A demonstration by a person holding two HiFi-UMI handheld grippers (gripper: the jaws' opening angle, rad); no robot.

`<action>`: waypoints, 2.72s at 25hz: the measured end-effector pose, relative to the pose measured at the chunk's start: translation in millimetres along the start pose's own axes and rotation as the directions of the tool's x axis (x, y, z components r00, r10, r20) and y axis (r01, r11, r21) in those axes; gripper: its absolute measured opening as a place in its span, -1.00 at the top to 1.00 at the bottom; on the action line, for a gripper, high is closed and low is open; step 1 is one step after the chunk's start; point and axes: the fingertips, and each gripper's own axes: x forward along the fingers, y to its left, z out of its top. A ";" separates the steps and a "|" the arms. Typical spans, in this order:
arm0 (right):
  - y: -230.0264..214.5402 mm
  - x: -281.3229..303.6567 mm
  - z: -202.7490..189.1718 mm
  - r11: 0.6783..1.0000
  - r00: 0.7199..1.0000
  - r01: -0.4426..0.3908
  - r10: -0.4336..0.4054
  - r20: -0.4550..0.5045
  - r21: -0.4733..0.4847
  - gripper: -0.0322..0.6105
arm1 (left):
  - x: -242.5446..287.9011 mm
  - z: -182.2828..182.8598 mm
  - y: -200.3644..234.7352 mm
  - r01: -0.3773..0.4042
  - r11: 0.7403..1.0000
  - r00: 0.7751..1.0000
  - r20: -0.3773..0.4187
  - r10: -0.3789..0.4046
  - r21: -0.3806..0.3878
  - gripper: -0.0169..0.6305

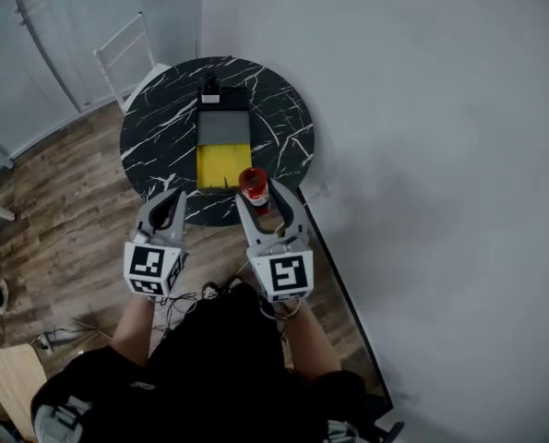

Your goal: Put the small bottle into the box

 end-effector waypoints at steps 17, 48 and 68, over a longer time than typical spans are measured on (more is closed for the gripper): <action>-27.5 153.2 -123.9 0.956 0.930 -0.287 0.265 -0.256 -0.053 0.26 | 121.0 -80.6 69.9 -0.080 0.996 0.975 -0.211 0.070 -0.038 0.95; 36.3 274.0 -410.7 0.741 0.406 -0.666 0.457 -0.792 0.086 0.26 | 182.1 -255.6 130.1 -0.360 0.909 0.793 -0.582 0.180 -0.209 0.95; 45.1 269.7 -422.1 0.787 0.419 -0.608 0.425 -0.802 0.100 0.22 | 156.5 -252.1 137.5 -0.356 0.911 0.803 -0.567 0.183 -0.210 0.95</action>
